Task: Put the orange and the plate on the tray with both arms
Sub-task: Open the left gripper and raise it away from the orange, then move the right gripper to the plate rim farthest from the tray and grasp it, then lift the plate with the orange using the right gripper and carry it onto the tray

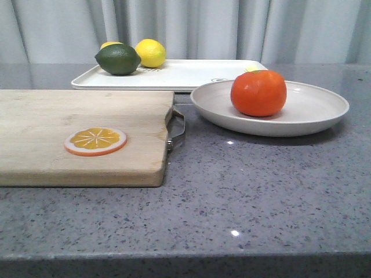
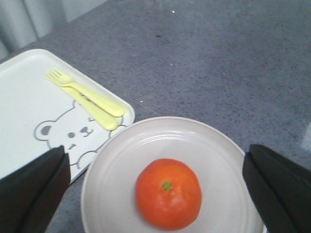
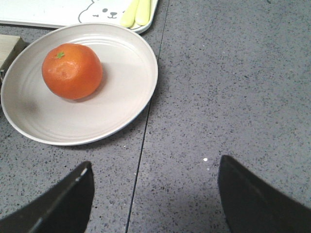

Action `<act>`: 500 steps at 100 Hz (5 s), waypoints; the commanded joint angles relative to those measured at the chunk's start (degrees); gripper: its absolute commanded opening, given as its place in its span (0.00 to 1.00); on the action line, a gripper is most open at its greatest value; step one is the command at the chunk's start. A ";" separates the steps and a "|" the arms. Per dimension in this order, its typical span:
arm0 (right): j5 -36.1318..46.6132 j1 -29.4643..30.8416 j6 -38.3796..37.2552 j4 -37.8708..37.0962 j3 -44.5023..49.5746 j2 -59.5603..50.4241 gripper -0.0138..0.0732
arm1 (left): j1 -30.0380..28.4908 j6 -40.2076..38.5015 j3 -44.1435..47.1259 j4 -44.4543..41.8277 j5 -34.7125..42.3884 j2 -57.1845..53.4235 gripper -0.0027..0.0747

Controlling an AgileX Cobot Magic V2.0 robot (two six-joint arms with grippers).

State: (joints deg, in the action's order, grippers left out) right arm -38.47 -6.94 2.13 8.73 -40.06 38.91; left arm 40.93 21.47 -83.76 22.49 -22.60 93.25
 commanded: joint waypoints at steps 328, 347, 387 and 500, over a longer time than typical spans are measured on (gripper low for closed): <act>19.20 -2.19 0.07 9.94 -17.71 46.20 0.08 | -22.81 -0.15 47.63 0.43 15.42 -47.63 0.93; 14.79 -2.19 0.07 10.00 -24.36 45.72 0.08 | -22.81 -0.15 47.63 0.43 15.42 -47.63 0.93; 12.54 -2.19 0.07 10.85 -44.95 56.62 0.08 | -22.81 -0.15 47.73 0.43 15.42 -47.63 0.93; -2.55 0.17 1.51 23.33 -87.61 90.85 0.08 | -22.81 -0.15 47.72 0.43 15.42 -47.63 0.93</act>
State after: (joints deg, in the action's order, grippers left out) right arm -42.72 -7.01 2.56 29.91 -125.53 133.33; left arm 18.27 21.47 -34.59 22.44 -11.64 45.84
